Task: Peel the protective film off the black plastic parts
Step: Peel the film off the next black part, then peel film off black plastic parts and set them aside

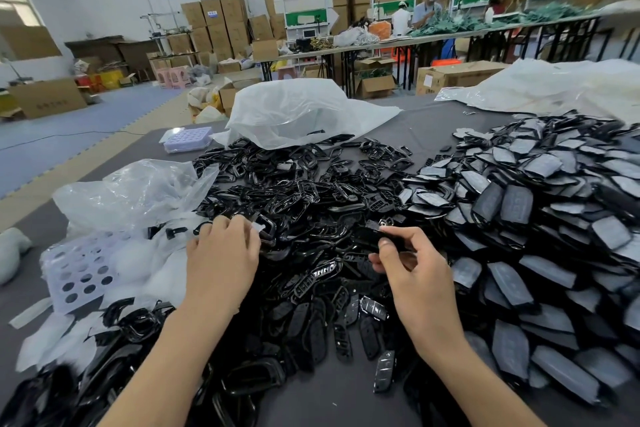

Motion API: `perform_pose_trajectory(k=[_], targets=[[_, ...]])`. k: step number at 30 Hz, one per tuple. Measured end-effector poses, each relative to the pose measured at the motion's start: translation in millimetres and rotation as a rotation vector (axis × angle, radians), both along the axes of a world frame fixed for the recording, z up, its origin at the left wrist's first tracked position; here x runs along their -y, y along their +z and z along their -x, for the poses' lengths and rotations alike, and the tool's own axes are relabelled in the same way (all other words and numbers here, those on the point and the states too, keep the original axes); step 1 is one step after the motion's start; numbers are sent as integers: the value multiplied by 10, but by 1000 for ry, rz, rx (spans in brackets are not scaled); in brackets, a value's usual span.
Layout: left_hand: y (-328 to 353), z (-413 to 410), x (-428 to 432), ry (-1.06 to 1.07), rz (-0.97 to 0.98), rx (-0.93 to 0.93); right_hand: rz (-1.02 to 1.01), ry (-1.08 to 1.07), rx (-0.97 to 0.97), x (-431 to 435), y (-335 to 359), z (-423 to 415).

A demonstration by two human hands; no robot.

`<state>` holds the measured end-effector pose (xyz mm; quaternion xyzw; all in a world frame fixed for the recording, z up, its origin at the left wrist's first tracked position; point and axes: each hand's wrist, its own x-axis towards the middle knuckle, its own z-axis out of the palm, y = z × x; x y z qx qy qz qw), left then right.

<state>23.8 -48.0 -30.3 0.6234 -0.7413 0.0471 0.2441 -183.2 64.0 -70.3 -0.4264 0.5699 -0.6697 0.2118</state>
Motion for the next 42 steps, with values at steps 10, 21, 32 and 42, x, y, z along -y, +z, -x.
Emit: perform_pose_trajectory(k=[10, 21, 32, 42], targets=[[19, 253, -555, -410, -59, -826, 22, 151, 386, 40, 71, 20], [-337, 422, -666, -584, 68, -562, -5, 192, 527, 51, 82, 57], [-257, 503, -790, -549, -243, -961, -89, 352, 455, -6, 99, -16], [-245, 511, -782, -512, -245, -1161, -124, 479, 382, -51, 137, -87]])
